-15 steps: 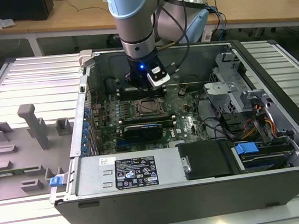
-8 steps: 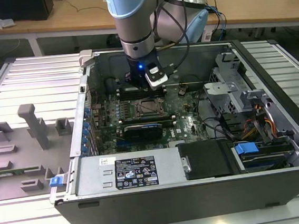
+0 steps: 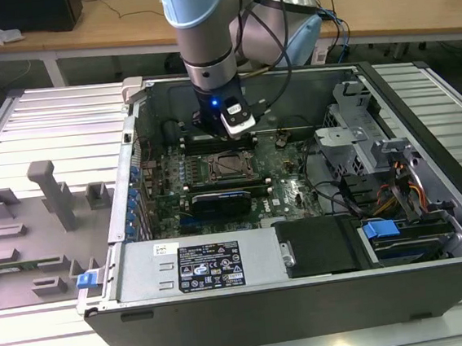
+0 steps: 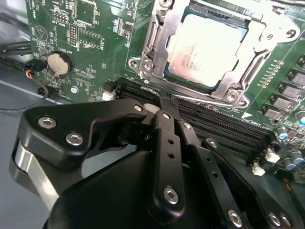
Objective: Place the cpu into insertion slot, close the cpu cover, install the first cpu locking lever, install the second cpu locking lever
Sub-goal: 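Install the first cpu locking lever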
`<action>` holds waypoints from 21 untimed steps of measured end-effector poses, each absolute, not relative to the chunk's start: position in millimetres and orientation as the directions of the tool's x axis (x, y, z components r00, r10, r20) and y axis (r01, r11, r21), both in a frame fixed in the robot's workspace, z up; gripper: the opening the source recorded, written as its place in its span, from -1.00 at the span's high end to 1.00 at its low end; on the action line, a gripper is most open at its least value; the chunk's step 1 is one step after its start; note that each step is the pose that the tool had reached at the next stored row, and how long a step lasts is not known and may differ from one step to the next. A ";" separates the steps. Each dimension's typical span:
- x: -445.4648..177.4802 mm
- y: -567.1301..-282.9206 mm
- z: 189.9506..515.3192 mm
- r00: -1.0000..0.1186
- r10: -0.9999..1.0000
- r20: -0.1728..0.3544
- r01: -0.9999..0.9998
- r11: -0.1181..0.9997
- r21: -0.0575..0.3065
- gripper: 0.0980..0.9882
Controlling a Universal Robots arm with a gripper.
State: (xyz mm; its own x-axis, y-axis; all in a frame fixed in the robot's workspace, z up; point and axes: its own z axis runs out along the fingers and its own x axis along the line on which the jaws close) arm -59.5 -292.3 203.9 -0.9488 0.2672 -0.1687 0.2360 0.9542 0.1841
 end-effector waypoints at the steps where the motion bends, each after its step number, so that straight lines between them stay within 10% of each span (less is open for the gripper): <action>1: -59.6 -292.0 203.6 -0.948 0.271 -0.169 0.240 0.953 0.184 0.98; 21: -60.3 -292.3 197.6 -0.929 0.329 -0.171 0.299 0.938 0.176 0.98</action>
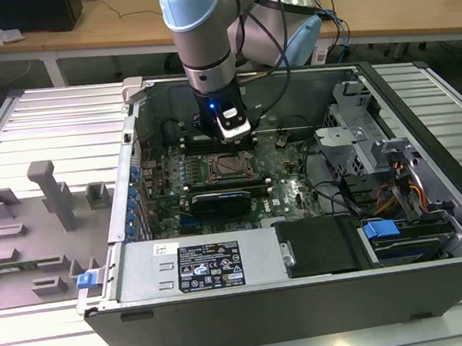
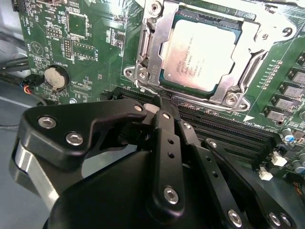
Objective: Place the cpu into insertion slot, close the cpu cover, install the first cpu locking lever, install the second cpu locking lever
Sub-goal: 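Install the first cpu locking lever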
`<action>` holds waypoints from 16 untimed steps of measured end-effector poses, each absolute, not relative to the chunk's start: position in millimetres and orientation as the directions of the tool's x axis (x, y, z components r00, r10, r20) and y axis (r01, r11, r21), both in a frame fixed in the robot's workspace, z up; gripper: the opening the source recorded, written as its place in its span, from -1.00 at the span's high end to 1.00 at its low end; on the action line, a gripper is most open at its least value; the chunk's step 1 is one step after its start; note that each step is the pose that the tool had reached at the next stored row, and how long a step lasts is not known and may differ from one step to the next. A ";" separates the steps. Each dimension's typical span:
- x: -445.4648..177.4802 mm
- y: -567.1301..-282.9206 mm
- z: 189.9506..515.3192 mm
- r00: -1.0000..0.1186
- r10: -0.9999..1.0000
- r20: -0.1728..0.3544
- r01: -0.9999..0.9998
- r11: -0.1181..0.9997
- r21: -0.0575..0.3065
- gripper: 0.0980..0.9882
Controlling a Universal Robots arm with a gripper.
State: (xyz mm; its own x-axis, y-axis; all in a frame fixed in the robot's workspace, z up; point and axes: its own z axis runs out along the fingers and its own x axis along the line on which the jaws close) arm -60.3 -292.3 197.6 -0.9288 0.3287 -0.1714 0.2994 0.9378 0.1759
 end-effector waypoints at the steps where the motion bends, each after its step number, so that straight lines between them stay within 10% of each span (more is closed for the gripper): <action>1: -60.2 -292.2 197.9 -0.929 0.329 -0.171 0.299 0.938 0.176 0.98; 16: -58.7 -295.4 200.1 -0.929 0.329 -0.171 0.300 0.937 0.178 0.98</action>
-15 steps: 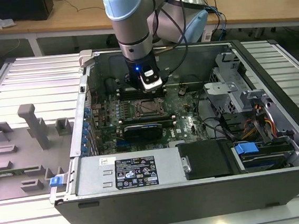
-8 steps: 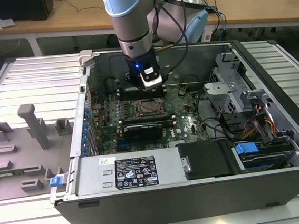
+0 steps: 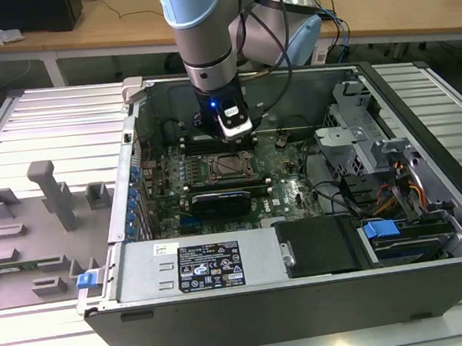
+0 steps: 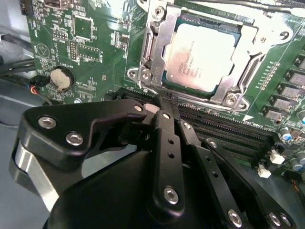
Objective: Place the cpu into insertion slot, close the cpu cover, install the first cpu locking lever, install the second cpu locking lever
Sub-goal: 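Install the first cpu locking lever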
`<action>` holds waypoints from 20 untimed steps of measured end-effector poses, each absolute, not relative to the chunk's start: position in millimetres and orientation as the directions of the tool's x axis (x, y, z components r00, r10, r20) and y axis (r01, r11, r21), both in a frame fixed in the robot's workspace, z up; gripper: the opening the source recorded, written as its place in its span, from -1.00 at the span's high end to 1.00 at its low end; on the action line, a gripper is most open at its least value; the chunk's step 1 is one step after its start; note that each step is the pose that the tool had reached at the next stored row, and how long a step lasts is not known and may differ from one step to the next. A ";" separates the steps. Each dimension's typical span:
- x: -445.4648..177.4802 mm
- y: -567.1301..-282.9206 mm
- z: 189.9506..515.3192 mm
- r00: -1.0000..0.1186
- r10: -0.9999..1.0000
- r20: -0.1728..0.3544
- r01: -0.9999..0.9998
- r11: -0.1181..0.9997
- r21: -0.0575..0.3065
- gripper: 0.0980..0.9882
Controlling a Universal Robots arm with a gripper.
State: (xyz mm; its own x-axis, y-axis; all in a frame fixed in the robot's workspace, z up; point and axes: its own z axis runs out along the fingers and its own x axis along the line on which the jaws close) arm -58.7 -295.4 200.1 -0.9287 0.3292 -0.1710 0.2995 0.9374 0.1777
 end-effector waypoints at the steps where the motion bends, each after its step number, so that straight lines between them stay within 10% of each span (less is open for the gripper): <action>1: -58.7 -295.5 198.5 -0.929 0.330 -0.169 0.299 0.937 0.182 0.98; 12: -58.6 -295.3 210.0 -0.929 0.329 -0.171 0.299 0.937 0.179 0.98; 20: -56.6 -295.4 211.3 -0.932 0.316 -0.178 0.304 0.948 0.090 0.98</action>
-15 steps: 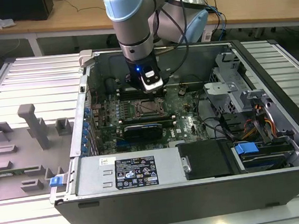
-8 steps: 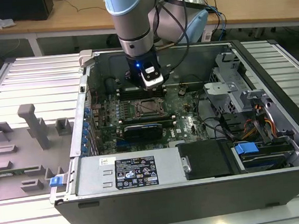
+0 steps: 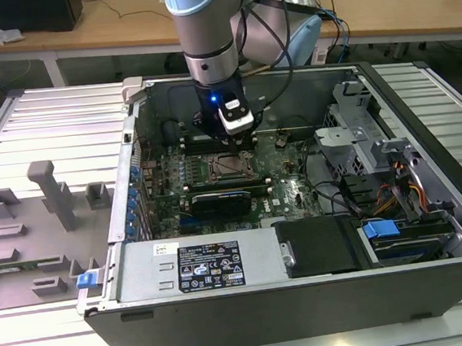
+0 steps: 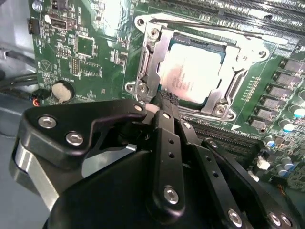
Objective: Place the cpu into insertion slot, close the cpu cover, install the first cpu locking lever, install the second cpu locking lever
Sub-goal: 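Install the first cpu locking lever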
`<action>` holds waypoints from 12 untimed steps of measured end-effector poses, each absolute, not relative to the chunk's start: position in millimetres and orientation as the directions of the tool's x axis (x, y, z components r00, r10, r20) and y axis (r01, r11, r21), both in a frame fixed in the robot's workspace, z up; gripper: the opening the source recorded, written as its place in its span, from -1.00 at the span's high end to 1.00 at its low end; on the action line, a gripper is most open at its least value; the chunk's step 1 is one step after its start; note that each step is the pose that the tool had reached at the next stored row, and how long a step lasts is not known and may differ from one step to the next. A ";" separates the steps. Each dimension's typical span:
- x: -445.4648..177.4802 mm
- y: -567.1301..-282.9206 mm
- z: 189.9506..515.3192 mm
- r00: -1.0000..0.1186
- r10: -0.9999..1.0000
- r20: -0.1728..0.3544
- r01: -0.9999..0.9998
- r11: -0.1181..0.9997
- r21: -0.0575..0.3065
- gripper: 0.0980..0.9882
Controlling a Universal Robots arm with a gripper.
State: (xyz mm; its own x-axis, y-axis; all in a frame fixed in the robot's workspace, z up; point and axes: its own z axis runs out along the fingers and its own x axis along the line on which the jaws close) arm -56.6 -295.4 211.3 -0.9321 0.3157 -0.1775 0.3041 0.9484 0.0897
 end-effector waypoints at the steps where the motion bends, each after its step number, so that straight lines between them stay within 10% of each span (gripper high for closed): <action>1: -56.6 -295.4 211.3 -0.932 0.316 -0.177 0.304 0.948 0.090 0.98; 12: -53.2 -299.6 210.9 -0.944 0.316 -0.095 0.310 0.948 0.066 0.98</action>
State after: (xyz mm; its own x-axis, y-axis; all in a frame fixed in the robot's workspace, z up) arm -53.2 -299.6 210.9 -0.9441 0.3157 -0.0950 0.3104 0.9483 0.0665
